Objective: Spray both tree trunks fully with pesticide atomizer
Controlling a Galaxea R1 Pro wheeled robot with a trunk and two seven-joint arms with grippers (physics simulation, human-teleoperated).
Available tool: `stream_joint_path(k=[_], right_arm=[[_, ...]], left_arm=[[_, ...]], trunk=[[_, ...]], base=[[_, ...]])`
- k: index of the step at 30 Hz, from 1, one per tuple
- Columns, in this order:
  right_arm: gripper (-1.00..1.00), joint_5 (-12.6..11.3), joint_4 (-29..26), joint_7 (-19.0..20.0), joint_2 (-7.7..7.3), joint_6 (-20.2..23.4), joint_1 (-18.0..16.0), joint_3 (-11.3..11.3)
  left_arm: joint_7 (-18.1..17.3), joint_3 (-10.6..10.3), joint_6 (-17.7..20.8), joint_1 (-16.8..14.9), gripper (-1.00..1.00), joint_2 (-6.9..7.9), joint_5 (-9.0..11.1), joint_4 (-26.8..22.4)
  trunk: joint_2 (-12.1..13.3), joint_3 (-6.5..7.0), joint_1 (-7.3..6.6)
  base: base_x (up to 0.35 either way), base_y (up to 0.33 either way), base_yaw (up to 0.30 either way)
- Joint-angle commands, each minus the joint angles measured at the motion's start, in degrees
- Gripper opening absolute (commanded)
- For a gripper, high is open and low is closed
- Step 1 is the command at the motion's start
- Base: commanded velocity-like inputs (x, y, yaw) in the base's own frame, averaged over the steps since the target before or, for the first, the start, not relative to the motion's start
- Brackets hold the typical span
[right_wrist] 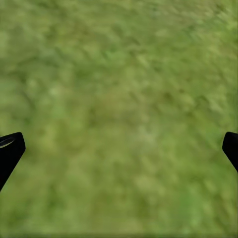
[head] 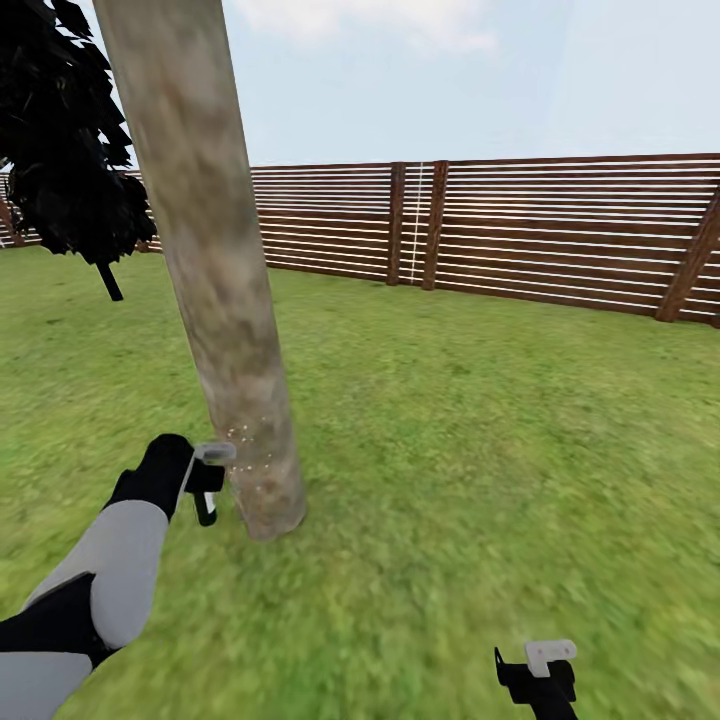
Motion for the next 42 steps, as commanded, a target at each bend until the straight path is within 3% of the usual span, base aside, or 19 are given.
stream_joint_path(k=[1,2,4,7,11,22,42], right_arm=[[1.00,-0.53,0.04,-0.10,0.00,-0.16,-0.03,0.51],[1.00,-0.53,0.04,-0.10,0.00,-0.16,-0.03,0.51],[1.00,-0.53,0.04,-0.10,0.03,-0.16,-0.03,0.51],[1.00,-0.53,0.04,-0.10,0.00,-0.16,-0.03,0.51],[1.00,-0.53,0.04,-0.10,0.04,-0.16,-0.03,0.51],[1.00,-0.36,-0.05,-0.07,0.09,-0.16,-0.03,0.59],[1.00,-0.36,-0.05,-0.10,0.00,-0.16,-0.03,0.57]], left_arm=[[-0.53,-0.64,0.04,0.00,-1.00,-0.30,-0.59,0.26],[-0.59,-2.19,0.09,0.01,-1.00,-0.94,-0.32,0.57],[-0.60,-2.94,0.13,0.02,-1.00,-1.83,-0.20,0.67],[-0.54,-3.52,0.24,0.02,-1.00,-1.60,-0.29,0.33],[-0.53,-3.52,0.38,0.00,-1.00,1.07,-0.34,-0.15],[-0.53,-3.15,0.58,-2.88,-1.00,-0.15,-0.18,-0.14],[-0.45,-3.13,0.54,-2.30,-1.00,-0.36,-0.25,-0.13]], trunk=[[-0.02,-0.05,-0.01],[-0.02,-0.05,-0.01],[-0.02,-0.05,-0.01],[-0.02,-0.05,-0.01],[-0.02,-0.05,-0.01],[-0.02,0.04,-0.01],[-0.02,0.04,-0.01]], base=[[0.000,0.000,0.000],[0.028,0.000,0.000],[0.188,0.000,0.000],[0.152,0.000,0.000],[-0.012,-0.007,0.000],[-0.209,-0.167,0.097],[-0.001,-0.274,0.008]])
